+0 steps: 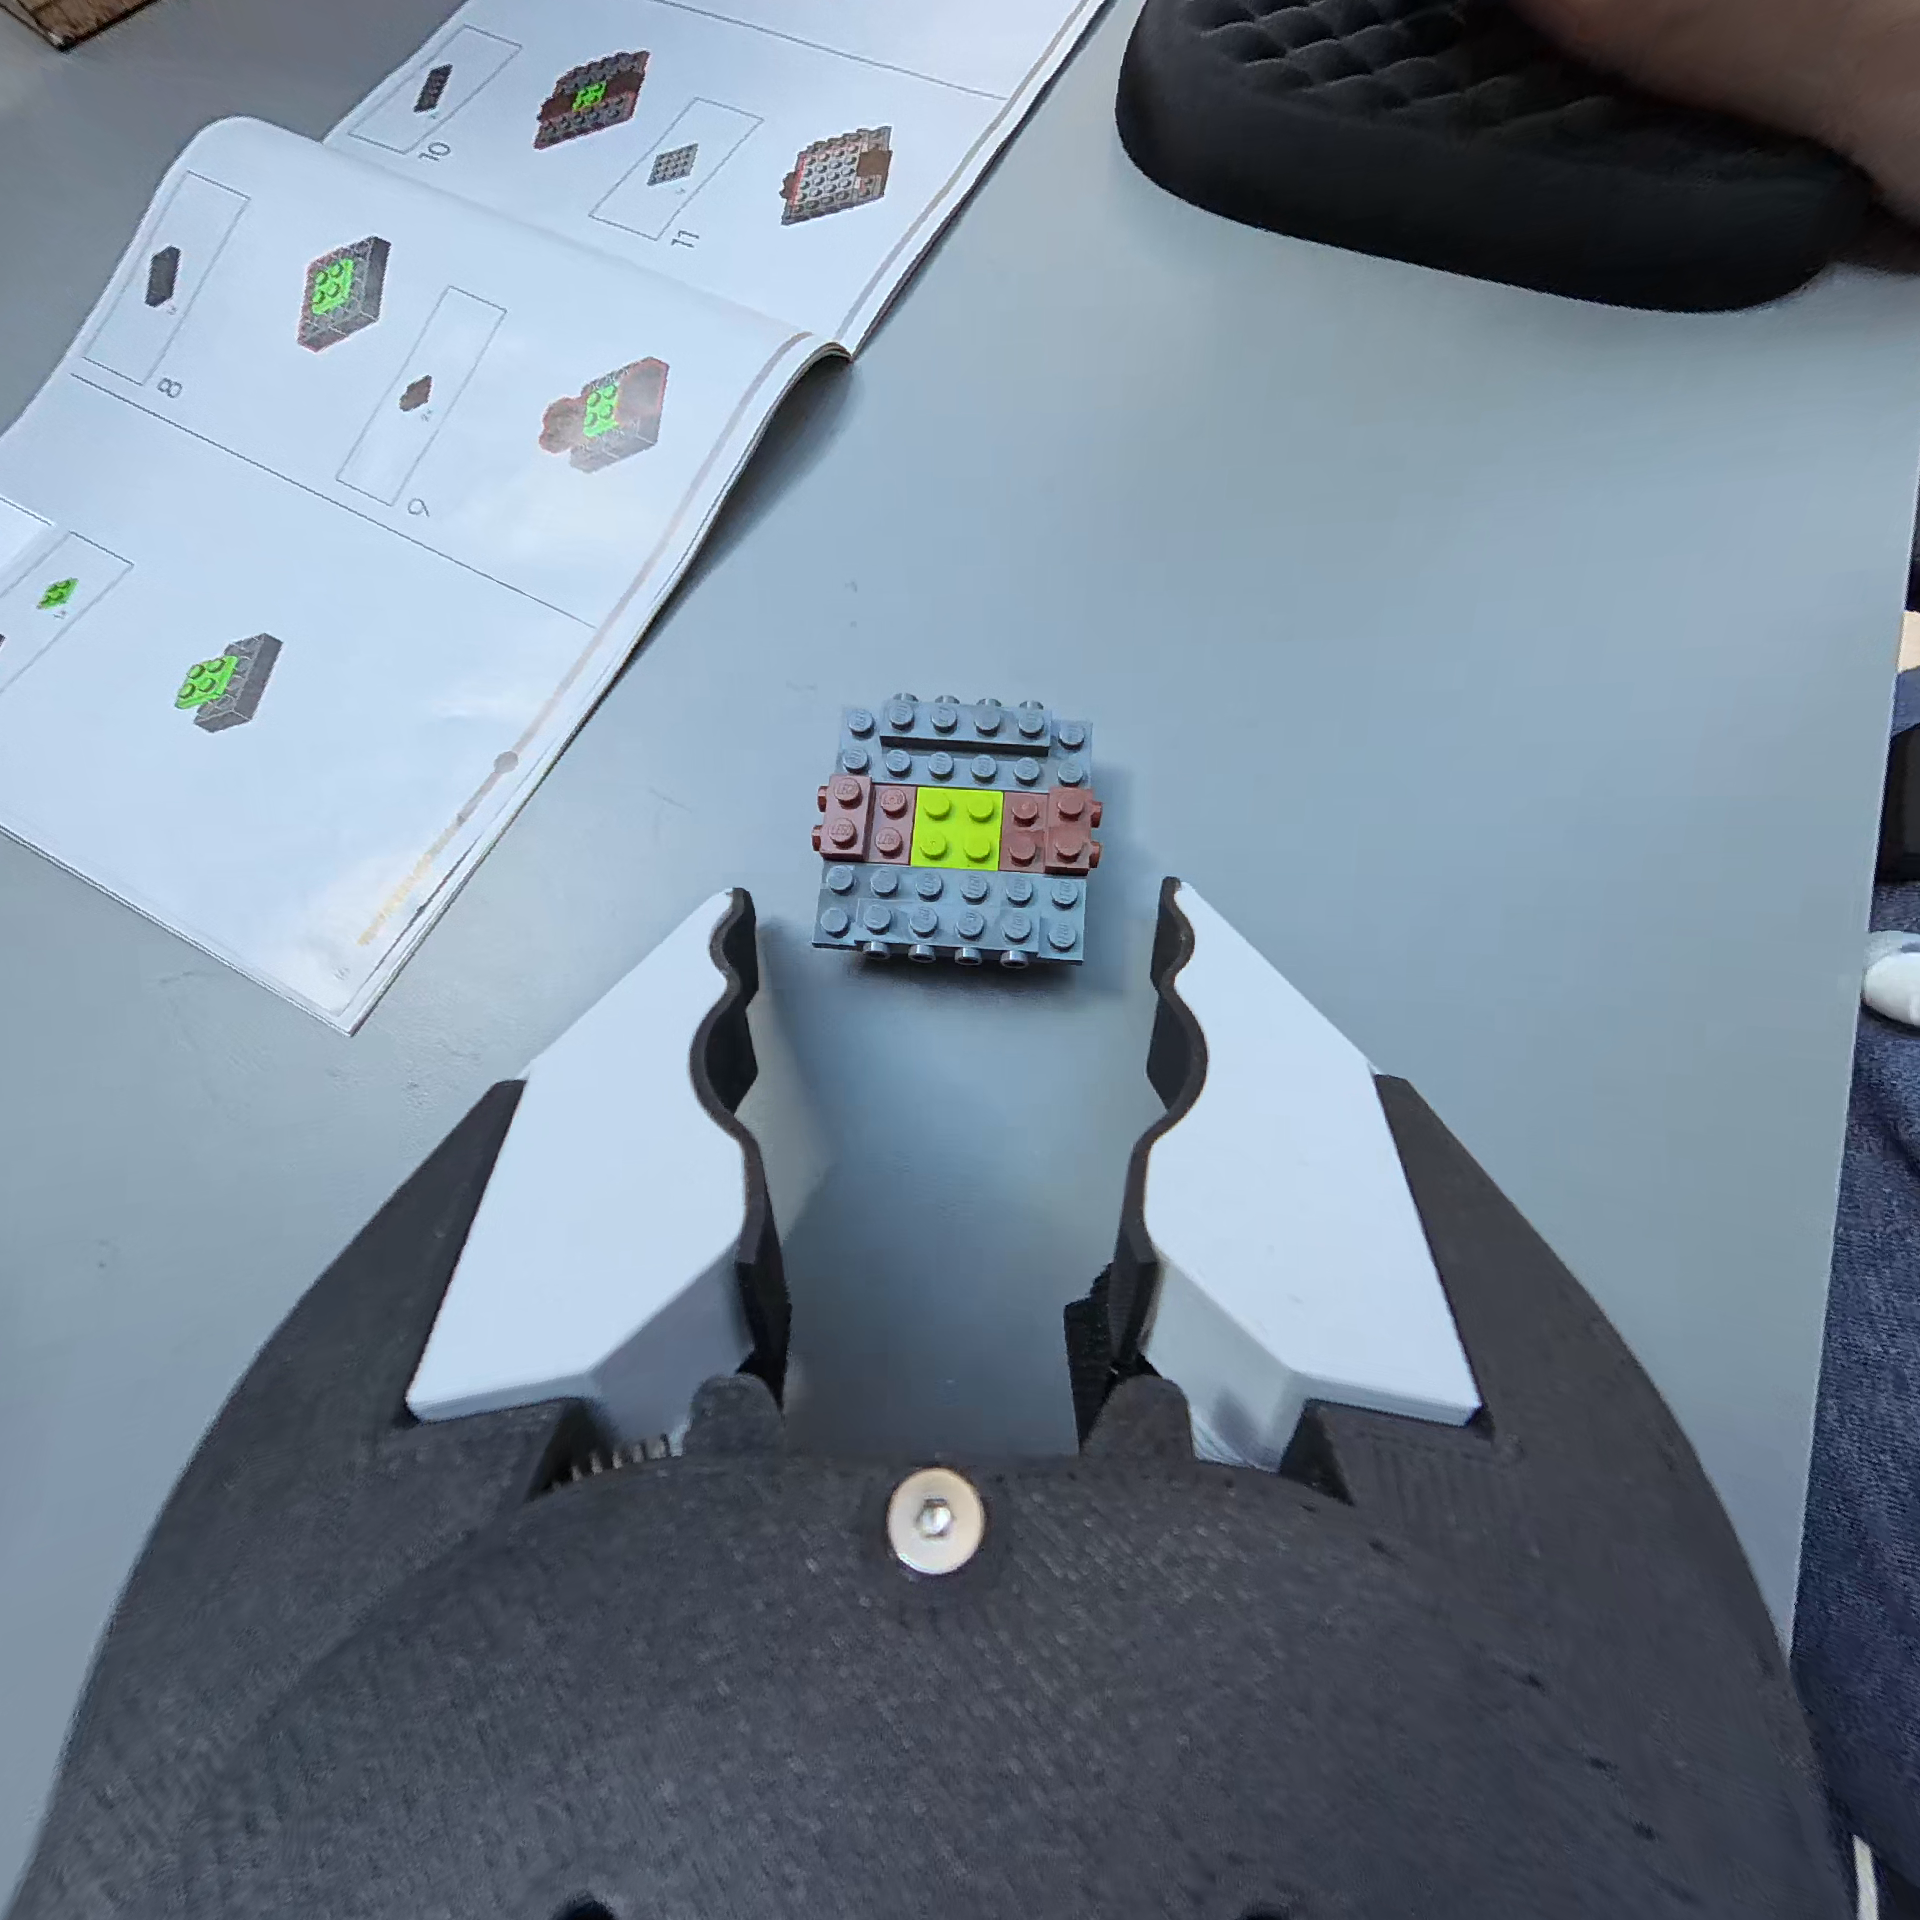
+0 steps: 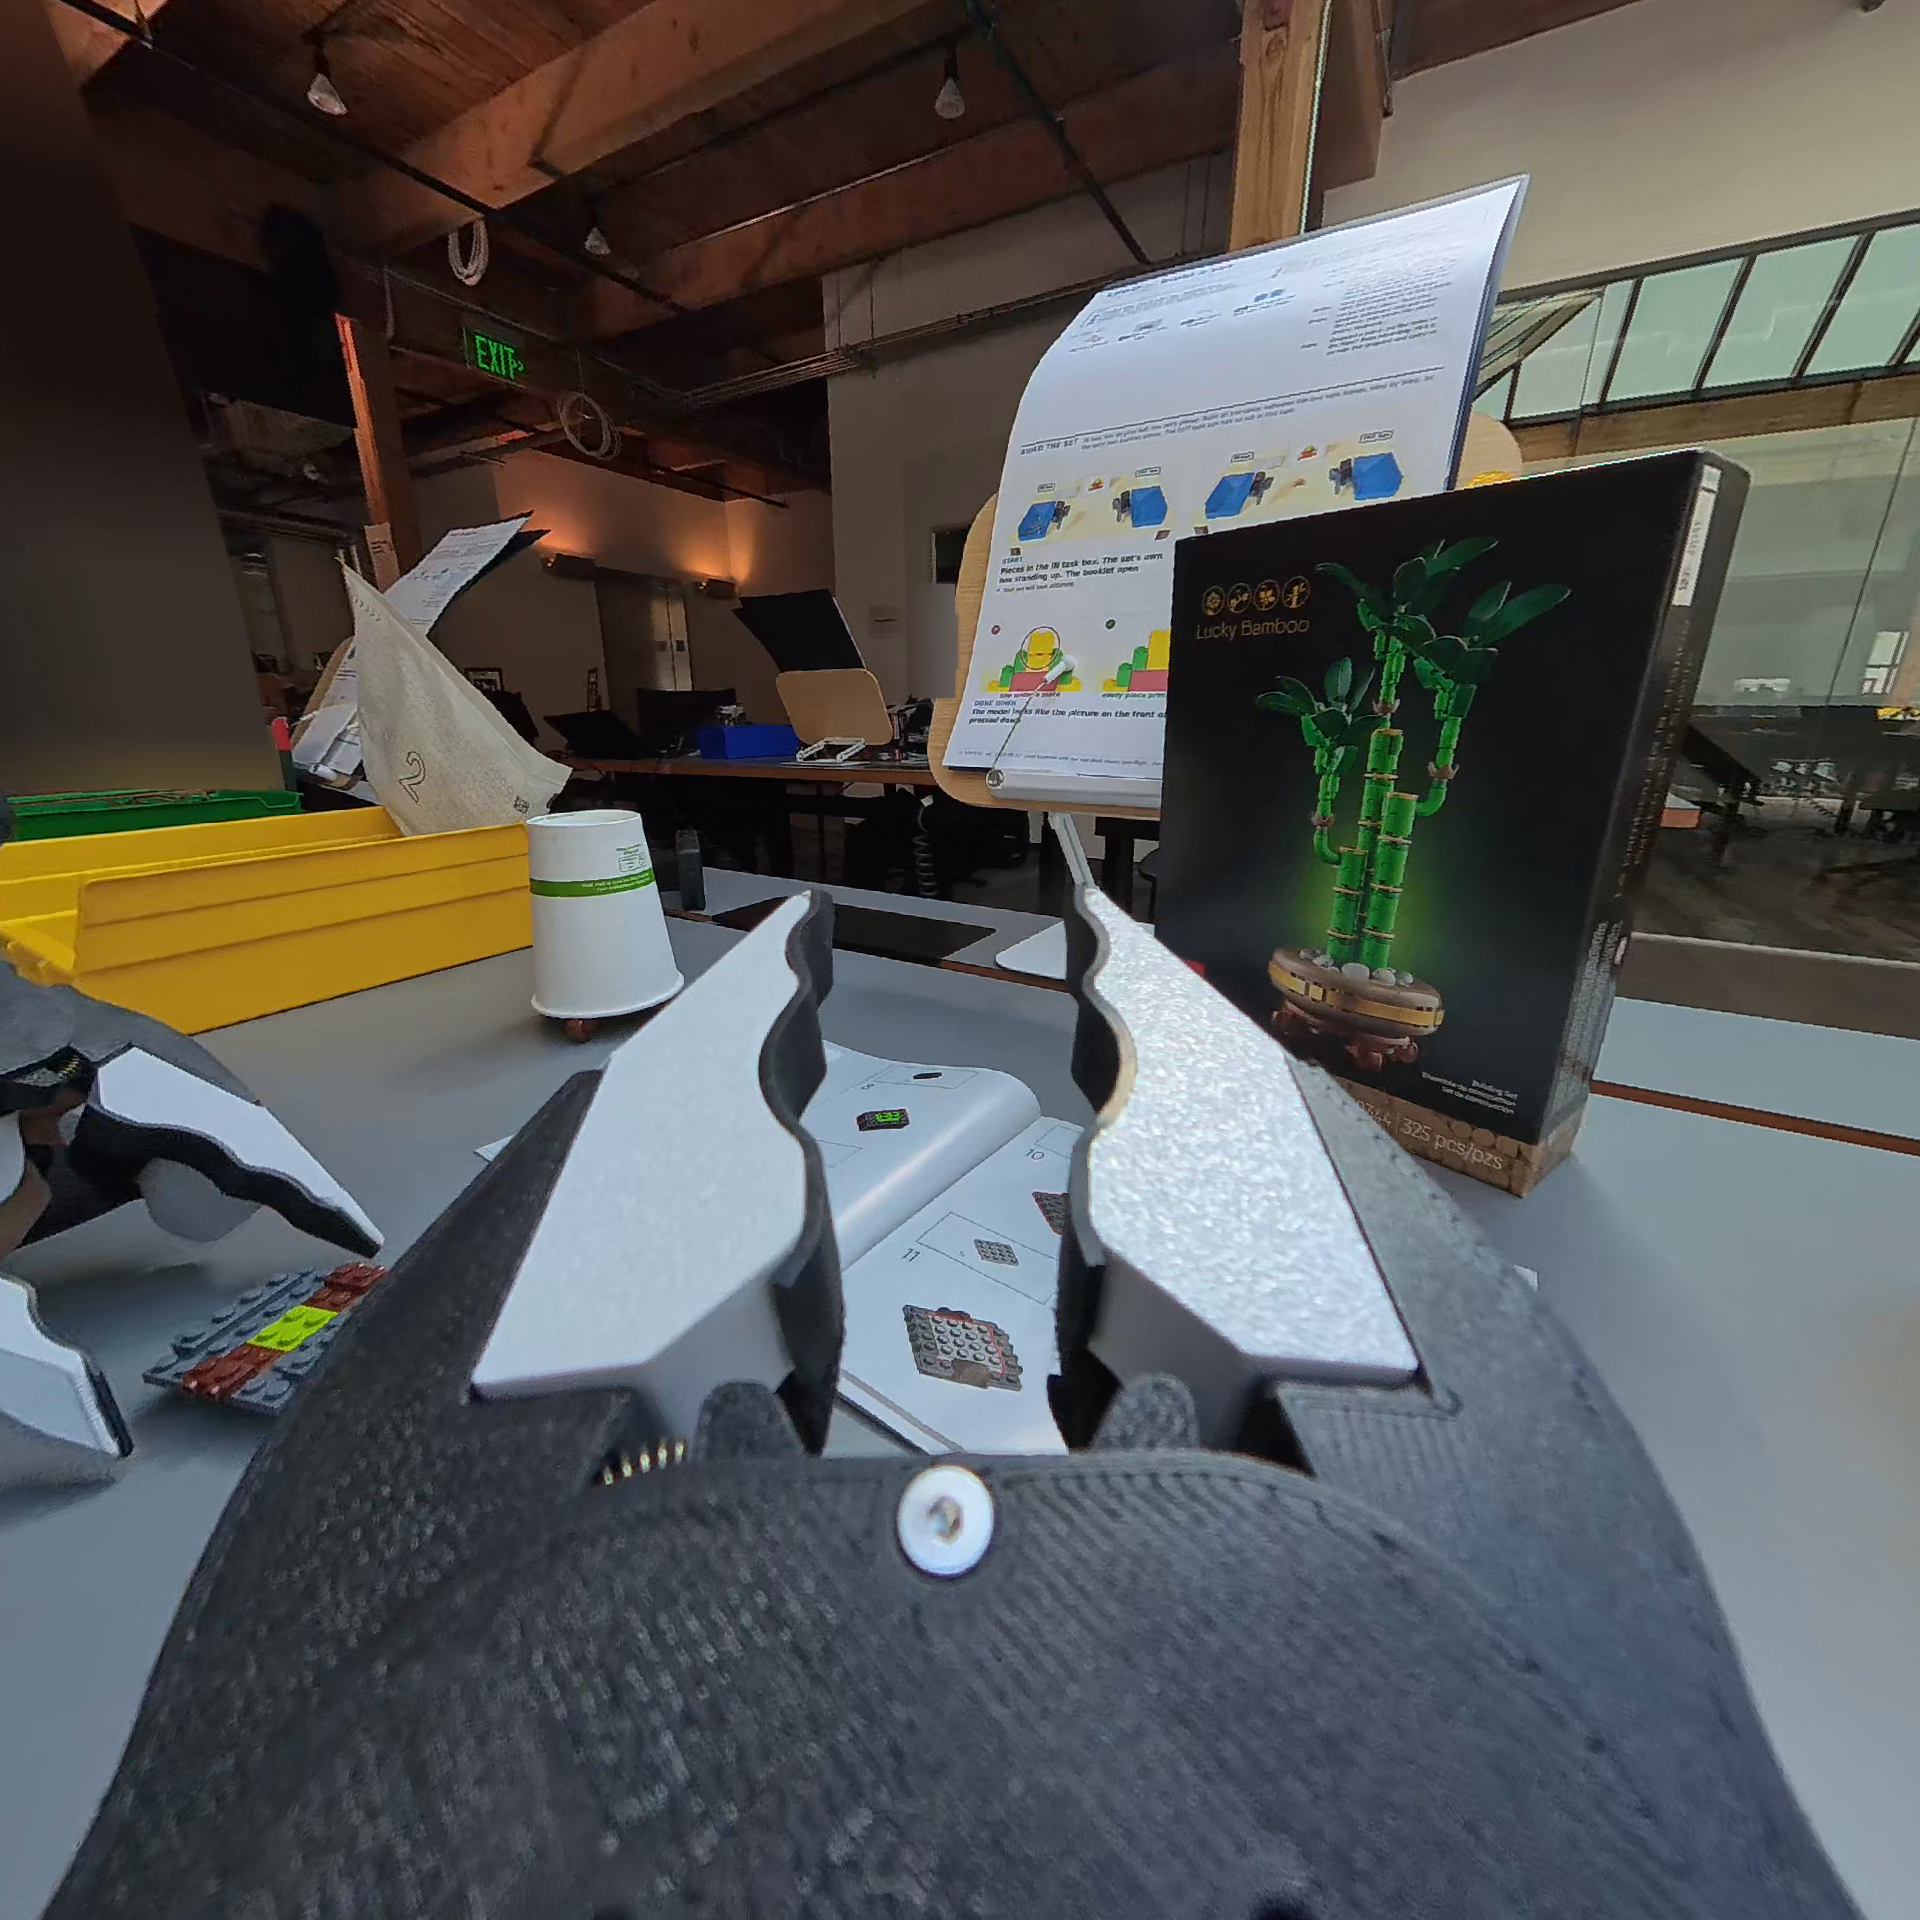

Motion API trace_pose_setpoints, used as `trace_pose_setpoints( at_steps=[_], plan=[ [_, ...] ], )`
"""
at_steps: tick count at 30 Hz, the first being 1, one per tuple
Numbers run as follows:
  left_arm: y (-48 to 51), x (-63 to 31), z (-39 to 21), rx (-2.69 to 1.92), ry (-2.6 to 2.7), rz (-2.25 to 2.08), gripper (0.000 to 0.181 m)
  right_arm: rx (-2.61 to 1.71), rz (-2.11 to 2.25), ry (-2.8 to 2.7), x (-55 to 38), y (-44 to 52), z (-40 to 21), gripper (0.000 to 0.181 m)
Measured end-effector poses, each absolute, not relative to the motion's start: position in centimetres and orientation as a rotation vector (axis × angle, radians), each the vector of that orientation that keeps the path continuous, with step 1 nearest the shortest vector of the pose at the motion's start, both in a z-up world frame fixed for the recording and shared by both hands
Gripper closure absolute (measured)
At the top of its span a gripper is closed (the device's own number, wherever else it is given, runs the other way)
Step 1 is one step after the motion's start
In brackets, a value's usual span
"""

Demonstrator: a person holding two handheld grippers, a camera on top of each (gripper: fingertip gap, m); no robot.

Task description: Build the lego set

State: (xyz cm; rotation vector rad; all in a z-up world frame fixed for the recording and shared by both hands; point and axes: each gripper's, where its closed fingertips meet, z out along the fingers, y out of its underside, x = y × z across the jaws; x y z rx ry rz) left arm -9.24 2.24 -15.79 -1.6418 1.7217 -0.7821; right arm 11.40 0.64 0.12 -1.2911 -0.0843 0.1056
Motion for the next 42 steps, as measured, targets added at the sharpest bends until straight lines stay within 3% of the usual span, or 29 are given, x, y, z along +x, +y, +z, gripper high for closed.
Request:
trace_pose_setpoints(
  at_steps=[10,19,42],
  plan=[
    [3.4,-9.4,-11.0,-1.589,1.438,-1.098,0.091,-1.199,0.150,-0.037,12.2,-0.8,1.5,0.137],
    [5.1,-11.0,-5.3,-1.421,1.115,-1.388,0.092,-1.184,0.164,0.052,13.8,-1.2,1.5,0.142],
    [5.6,-11.5,-4.8,-1.399,1.066,-1.331,0.092,-1.222,0.184,0.116,14.9,-1.1,0.8,0.145]
  ],
)
